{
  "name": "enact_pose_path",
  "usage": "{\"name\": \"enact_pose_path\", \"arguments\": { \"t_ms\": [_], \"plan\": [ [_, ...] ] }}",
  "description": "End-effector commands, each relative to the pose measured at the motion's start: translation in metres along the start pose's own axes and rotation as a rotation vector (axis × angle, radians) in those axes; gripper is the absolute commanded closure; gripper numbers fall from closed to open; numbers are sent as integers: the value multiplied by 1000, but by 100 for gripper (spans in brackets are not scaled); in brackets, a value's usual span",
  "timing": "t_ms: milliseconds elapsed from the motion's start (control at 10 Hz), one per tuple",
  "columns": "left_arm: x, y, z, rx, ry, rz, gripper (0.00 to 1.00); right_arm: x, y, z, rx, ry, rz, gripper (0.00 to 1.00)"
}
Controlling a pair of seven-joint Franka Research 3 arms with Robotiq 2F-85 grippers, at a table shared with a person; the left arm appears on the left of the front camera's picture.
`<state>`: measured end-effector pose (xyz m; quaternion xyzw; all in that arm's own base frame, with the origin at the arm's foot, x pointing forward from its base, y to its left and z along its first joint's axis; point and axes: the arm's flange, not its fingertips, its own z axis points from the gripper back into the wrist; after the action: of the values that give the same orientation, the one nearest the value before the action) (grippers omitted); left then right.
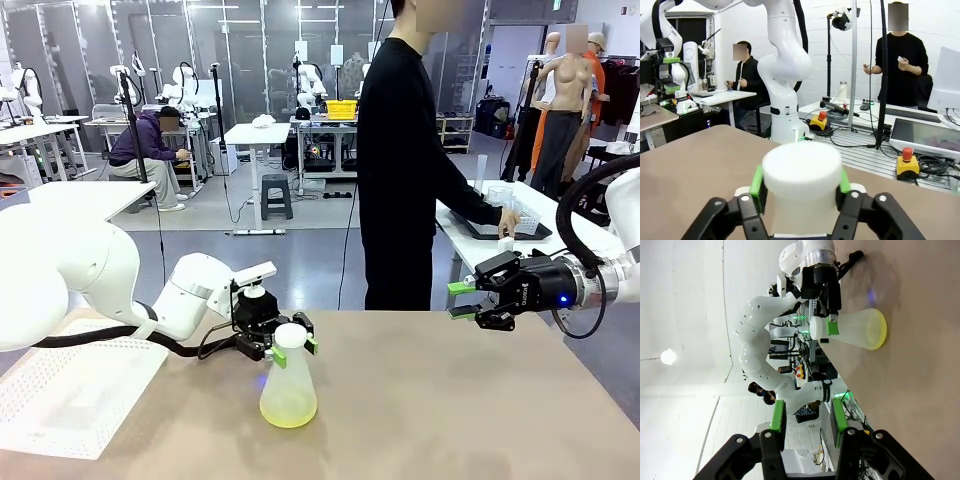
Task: Prepare the solutions needed for the experiment.
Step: When the human places the Big flask in the center of the table, pick up the Big flask and place it in the left Organizing basket.
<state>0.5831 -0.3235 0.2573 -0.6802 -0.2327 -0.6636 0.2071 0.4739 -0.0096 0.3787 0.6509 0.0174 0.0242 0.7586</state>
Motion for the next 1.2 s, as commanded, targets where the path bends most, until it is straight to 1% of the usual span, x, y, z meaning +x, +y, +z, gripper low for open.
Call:
{"name": "enact_pose_path", "arguments": {
  "t_ms": [0,400,500,600,700,800,900,1000,1100],
  "plan": [
    [-1,1,1,-7,-23,10,58,0,1,0,-9,8,-2,53],
    [-2,-2,0,5,-26,24,97,0,1,0,-9,8,-2,53],
    [-1,-3,-1,10,-25,23,83,0,1,0,-9,8,-2,53],
    [1,-3,-1,18,-26,24,100,0,1,0,-9,8,-2,53],
    [9,0,-1,35,-31,36,100,0,1,0,-9,8,-2,53],
    [26,0,-1,59,27,47,100,0,1,0,-9,8,-2,53],
    [50,-3,-4,39,51,53,100,0,1,0,-9,8,-2,53],
    [73,-8,-10,11,84,77,100,0,1,0,-9,8,-2,53],
    [90,-11,-14,3,94,113,100,0,1,0,-9,8,-2,53]
  ]
}}
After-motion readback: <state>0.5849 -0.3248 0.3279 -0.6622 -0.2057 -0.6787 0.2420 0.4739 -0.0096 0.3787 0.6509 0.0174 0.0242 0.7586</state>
